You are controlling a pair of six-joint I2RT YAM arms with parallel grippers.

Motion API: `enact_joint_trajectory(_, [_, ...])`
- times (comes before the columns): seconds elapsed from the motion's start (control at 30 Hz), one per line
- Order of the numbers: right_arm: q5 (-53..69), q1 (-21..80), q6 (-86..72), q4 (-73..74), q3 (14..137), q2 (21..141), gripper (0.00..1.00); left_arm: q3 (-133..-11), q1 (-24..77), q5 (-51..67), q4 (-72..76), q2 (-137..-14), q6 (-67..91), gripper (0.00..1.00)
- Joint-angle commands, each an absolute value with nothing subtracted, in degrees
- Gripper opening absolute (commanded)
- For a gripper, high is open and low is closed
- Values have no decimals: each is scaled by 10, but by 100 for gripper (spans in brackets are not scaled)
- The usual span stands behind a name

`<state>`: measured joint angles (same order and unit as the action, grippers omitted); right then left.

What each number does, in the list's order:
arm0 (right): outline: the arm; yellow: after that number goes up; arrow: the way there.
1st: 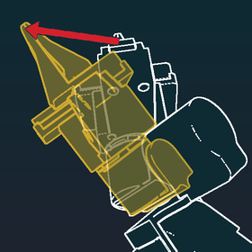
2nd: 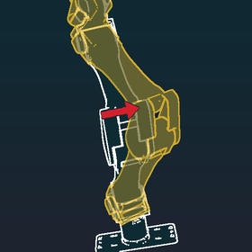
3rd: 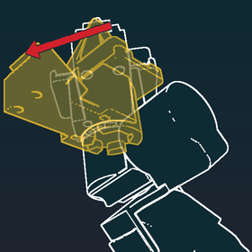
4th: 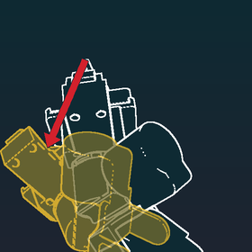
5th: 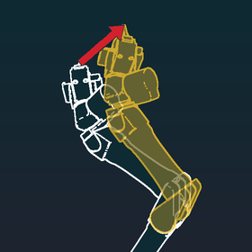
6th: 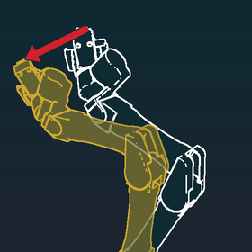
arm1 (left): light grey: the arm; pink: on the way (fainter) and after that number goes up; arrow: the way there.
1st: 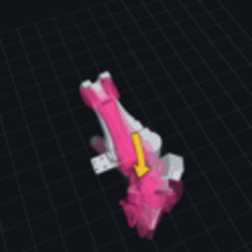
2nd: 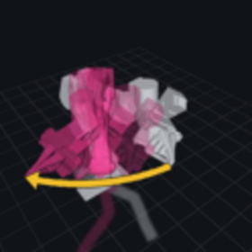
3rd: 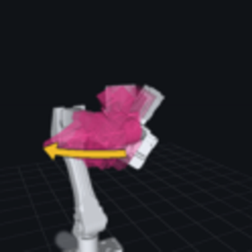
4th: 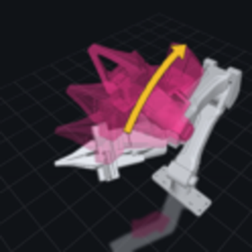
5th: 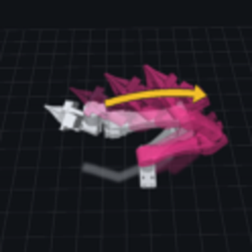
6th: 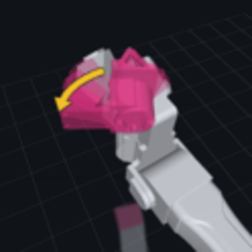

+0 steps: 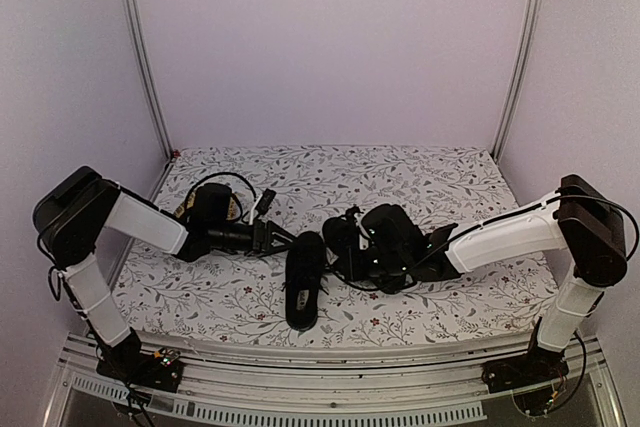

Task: Tie the shoes
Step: Tie the loops with the shoelace on the shoe.

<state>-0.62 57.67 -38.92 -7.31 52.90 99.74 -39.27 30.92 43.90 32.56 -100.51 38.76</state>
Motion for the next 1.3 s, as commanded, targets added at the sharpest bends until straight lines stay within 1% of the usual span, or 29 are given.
enact_joint_trajectory(0.0, [1, 573, -392, -91, 529, 999, 2, -431, 329, 421, 255, -1035, 356, 49])
enact_joint_trajectory(0.37, [0, 573, -393, -95, 525, 999, 2, -460, 360, 402, 202, -1063, 339, 49])
enact_joint_trajectory(0.43, [-2, 573, -394, -95, 524, 998, 2, -460, 363, 402, 201, -1066, 338, 46])
enact_joint_trajectory(0.5, [-2, 572, -394, -95, 522, 998, 2, -460, 367, 403, 203, -1066, 340, 42])
enact_joint_trajectory(0.57, [-3, 573, -395, -95, 520, 998, 2, -460, 370, 404, 206, -1066, 341, 35])
enact_joint_trajectory(0.63, [-4, 573, -396, -95, 520, 998, 2, -461, 372, 405, 207, -1065, 343, 25])
enact_joint_trajectory(0.87, [-21, 572, -400, -89, 514, 988, 2, -433, 372, 396, 254, -1036, 374, 2])
enact_joint_trajectory(0.93, [-35, 572, -402, -79, 513, 984, 2, -422, 372, 383, 262, -1021, 379, 0])
enact_joint_trajectory(1.27, [-53, 569, -410, -60, 510, 993, 2, -359, 372, 322, 292, -963, 398, 0])
